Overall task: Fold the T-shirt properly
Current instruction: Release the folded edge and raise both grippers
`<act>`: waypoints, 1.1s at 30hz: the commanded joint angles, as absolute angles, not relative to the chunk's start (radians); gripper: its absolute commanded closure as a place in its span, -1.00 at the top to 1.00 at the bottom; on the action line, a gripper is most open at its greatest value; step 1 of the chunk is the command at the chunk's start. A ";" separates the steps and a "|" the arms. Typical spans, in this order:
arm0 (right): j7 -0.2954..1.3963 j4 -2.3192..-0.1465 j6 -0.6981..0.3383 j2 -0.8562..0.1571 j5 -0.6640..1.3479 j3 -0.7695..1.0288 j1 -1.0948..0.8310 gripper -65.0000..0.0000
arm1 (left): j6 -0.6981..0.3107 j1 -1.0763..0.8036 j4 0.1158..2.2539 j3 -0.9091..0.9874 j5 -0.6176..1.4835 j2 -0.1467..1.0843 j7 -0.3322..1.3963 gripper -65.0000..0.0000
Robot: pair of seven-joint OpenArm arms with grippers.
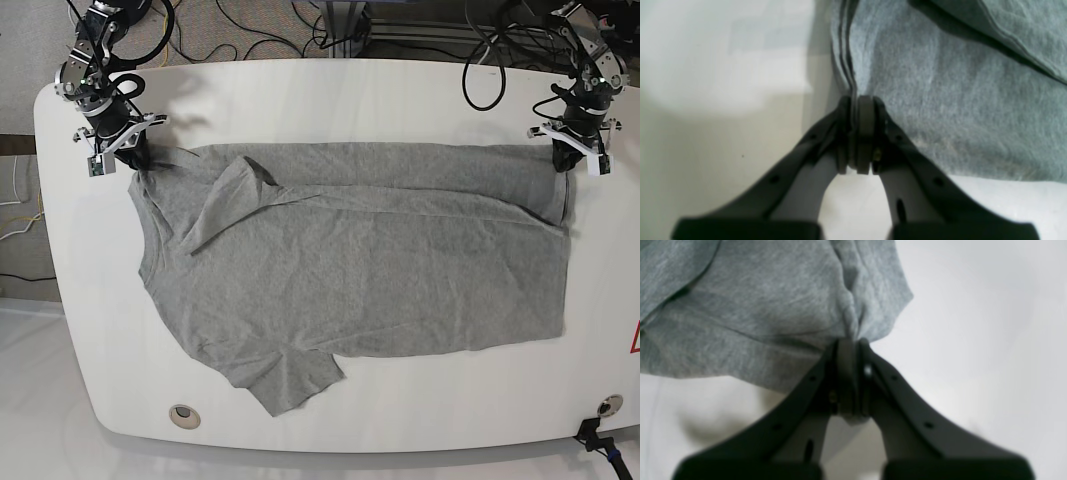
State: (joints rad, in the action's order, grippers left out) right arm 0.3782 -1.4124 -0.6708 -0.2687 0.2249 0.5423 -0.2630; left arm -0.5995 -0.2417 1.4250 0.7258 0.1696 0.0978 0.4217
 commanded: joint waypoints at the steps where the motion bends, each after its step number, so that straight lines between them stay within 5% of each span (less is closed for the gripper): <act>1: 0.392 -1.426 -0.673 -0.285 0.220 0.547 -0.269 -1.00 | -0.599 -0.262 1.432 0.727 0.150 0.105 0.456 -1.00; 33: 0.395 -1.624 -0.673 -0.255 0.222 0.549 -0.657 -1.00 | -0.601 -0.573 1.661 0.664 0.151 0.150 0.458 -1.00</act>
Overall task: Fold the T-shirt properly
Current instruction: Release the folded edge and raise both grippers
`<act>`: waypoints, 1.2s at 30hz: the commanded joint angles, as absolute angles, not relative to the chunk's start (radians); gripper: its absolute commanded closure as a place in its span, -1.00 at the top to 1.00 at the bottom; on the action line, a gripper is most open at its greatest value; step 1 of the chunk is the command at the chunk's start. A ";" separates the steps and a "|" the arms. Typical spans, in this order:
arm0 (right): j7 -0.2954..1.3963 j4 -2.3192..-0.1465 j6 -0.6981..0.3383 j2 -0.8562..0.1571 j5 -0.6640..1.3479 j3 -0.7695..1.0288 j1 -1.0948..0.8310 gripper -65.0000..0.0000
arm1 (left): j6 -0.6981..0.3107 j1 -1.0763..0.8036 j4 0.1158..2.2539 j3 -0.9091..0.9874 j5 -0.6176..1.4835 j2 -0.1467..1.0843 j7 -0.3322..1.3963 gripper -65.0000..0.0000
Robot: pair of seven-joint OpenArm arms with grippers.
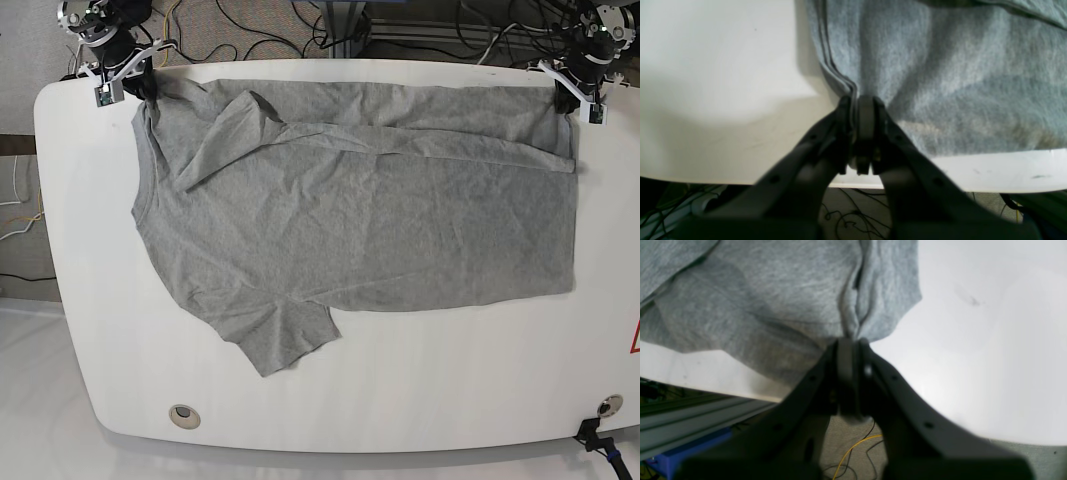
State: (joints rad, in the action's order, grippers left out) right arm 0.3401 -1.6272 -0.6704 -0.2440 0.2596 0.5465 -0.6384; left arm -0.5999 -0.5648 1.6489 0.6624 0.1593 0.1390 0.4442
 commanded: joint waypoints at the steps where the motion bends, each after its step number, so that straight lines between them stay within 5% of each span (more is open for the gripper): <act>1: 0.395 -1.624 -0.673 -0.257 0.222 0.549 -0.657 -1.00 | -0.601 -0.573 1.661 0.664 0.151 0.151 0.458 -1.00; 18: 0.427 -1.627 -0.667 -0.257 0.220 0.549 -0.636 -1.00 | -0.601 -0.585 1.661 0.661 0.150 0.171 0.458 -1.00; 20: 0.423 -1.629 -0.667 -0.257 0.220 0.549 -0.628 -1.00 | -0.601 -0.584 1.662 0.661 0.150 0.171 0.458 -0.59; 22: 0.423 -1.650 -0.667 -0.252 0.220 0.556 -0.619 -0.74 | -0.599 -0.572 1.672 0.667 0.150 0.171 0.458 -0.20; 24: 0.426 -1.679 -0.667 -0.248 0.220 0.578 -0.616 -0.57 | -0.599 -0.568 1.690 0.668 0.150 0.171 0.458 -0.03; 29: 0.430 -1.759 -0.667 -0.248 0.222 0.621 -0.619 -0.35 | -0.599 -0.568 1.747 0.697 0.150 0.171 0.458 -0.01; 36: 0.487 -1.867 -0.673 -0.254 0.222 0.634 -0.608 -0.33 | -0.599 -0.565 1.876 0.723 0.151 0.170 0.460 -0.01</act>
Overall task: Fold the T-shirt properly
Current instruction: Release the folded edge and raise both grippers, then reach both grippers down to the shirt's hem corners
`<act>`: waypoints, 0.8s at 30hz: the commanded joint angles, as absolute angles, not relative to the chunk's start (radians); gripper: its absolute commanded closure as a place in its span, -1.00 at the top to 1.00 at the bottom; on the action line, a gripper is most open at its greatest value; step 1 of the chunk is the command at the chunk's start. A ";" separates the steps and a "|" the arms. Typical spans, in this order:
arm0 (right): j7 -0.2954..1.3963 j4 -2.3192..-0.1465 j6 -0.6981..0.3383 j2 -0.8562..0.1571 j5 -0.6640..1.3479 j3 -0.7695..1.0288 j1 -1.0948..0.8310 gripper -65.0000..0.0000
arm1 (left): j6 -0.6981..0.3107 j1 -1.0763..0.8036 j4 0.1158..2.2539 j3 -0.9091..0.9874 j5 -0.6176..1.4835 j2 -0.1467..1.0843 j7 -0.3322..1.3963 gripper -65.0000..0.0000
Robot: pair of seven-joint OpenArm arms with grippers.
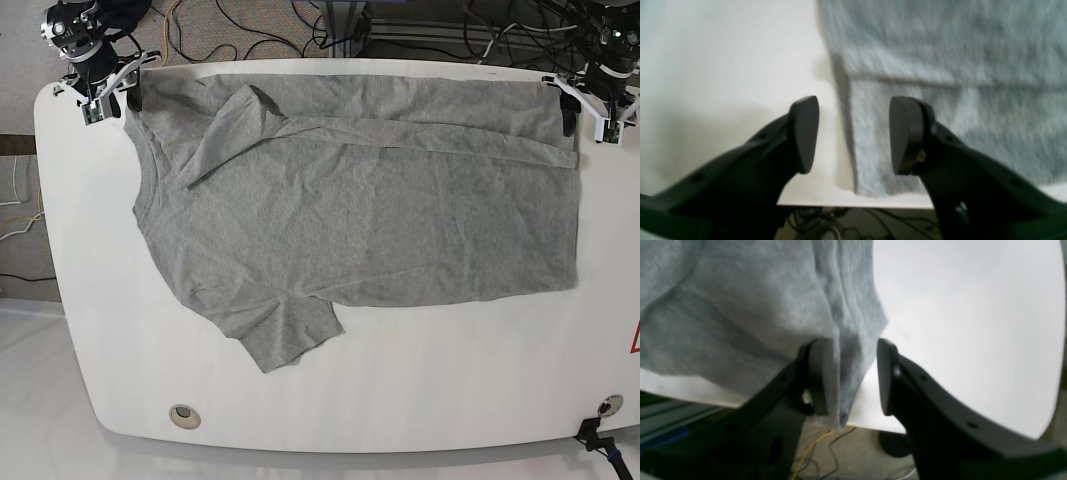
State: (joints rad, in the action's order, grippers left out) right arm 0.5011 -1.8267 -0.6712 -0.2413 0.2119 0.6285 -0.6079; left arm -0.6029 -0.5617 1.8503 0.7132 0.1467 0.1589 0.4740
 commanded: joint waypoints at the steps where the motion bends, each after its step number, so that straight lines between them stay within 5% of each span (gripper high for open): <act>1: 0.496 -1.880 -0.673 -0.252 0.223 0.633 -0.590 -0.33 | -0.599 -0.561 1.885 0.723 0.151 0.170 0.458 -0.01; 10: 0.591 -1.877 -0.673 -0.249 0.214 0.562 -0.363 -0.33 | -0.599 -0.364 1.891 0.693 0.151 0.162 0.512 0.00; 24: 0.591 -1.561 -0.671 -0.259 0.211 0.516 -0.035 -0.34 | -0.595 -0.038 1.701 0.673 0.148 0.180 0.645 0.00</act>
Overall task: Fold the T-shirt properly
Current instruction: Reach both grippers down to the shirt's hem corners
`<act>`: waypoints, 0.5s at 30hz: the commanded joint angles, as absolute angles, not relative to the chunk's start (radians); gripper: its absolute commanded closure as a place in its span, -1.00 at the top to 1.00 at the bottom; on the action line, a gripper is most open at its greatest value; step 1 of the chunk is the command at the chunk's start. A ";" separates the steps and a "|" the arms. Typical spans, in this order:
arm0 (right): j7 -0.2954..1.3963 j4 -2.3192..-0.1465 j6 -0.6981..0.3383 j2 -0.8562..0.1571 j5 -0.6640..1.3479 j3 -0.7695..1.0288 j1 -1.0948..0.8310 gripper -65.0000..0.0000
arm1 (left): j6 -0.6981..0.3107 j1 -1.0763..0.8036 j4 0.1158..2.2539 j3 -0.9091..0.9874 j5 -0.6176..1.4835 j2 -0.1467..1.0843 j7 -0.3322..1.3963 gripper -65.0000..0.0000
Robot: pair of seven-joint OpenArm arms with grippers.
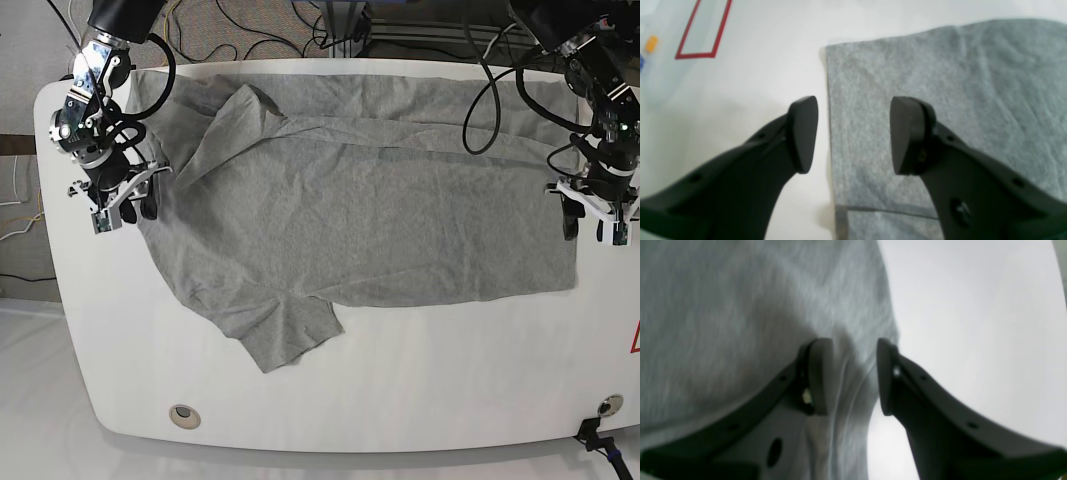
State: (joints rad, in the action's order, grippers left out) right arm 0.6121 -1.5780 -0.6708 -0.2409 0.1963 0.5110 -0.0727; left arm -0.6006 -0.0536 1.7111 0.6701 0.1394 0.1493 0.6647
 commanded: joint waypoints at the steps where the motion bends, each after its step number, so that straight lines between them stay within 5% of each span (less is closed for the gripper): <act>1: 0.591 -1.534 -0.671 -0.259 0.211 0.516 -0.005 -0.33 | -0.595 -0.018 1.673 0.667 0.148 0.185 0.644 0.00; 15: 0.506 -1.135 -0.665 -0.280 0.143 0.369 0.343 -0.33 | -0.595 0.147 1.348 0.605 0.148 0.268 0.530 0.00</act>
